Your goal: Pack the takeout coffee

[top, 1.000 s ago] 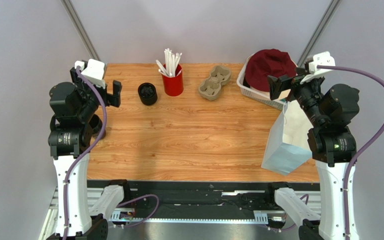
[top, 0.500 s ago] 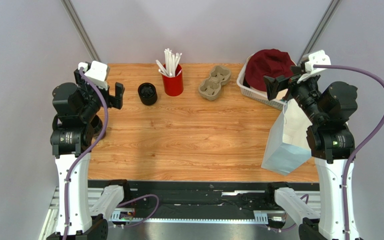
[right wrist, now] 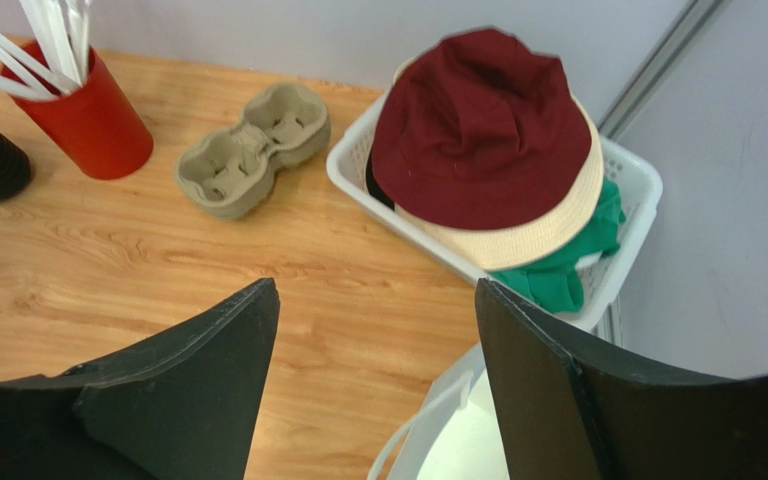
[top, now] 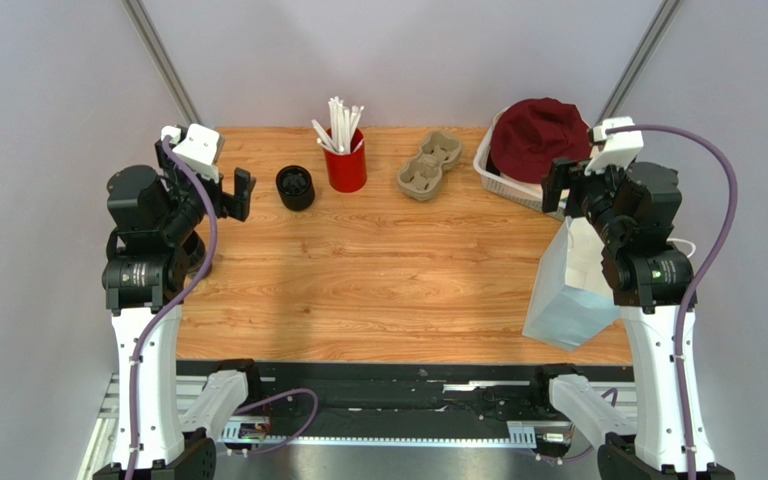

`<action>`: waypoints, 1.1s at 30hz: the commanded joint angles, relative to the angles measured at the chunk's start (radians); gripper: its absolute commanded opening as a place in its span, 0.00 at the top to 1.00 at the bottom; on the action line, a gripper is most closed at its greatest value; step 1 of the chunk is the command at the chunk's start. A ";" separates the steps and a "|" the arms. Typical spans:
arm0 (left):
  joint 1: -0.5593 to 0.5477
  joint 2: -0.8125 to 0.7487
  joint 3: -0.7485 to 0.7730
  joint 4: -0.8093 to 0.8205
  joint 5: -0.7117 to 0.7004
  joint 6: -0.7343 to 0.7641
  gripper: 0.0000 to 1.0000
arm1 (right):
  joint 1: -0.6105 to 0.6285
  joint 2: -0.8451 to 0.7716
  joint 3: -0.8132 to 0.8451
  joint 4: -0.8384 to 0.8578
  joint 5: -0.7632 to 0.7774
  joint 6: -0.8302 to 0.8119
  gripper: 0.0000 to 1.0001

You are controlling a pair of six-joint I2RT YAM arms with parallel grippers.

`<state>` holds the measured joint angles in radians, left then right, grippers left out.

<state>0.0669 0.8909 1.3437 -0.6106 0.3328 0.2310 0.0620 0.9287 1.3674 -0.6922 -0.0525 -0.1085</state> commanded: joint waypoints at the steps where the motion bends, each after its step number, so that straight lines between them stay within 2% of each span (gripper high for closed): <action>1: -0.003 -0.009 -0.006 0.017 0.031 0.007 0.01 | -0.004 -0.077 -0.034 -0.073 0.091 0.007 0.25; 10: -0.003 -0.017 -0.015 0.018 0.041 0.004 0.01 | -0.004 -0.148 -0.031 -0.219 0.066 0.029 0.34; 22: -0.004 -0.027 -0.018 0.018 0.052 0.004 0.01 | -0.004 -0.122 -0.134 -0.175 0.008 0.029 0.46; 25: -0.001 -0.027 -0.015 0.018 0.052 0.002 0.01 | -0.002 -0.114 -0.122 -0.168 -0.001 0.029 0.57; 29: -0.001 -0.023 -0.015 0.018 0.054 0.004 0.01 | 0.001 -0.097 -0.090 -0.174 -0.018 0.026 0.82; 31: -0.001 -0.023 -0.017 0.018 0.055 0.004 0.01 | 0.015 -0.084 -0.067 -0.182 -0.021 0.024 0.91; 32: -0.003 -0.023 -0.017 0.018 0.057 0.004 0.01 | 0.022 -0.068 -0.061 -0.190 -0.030 0.026 0.98; 33: -0.003 -0.023 -0.017 0.018 0.058 0.004 0.01 | 0.031 -0.059 -0.047 -0.193 -0.027 0.026 1.00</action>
<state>0.0669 0.8719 1.3285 -0.6106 0.3660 0.2310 0.0692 0.8417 1.2518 -0.9024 -0.0559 -0.0856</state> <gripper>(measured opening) 0.990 0.049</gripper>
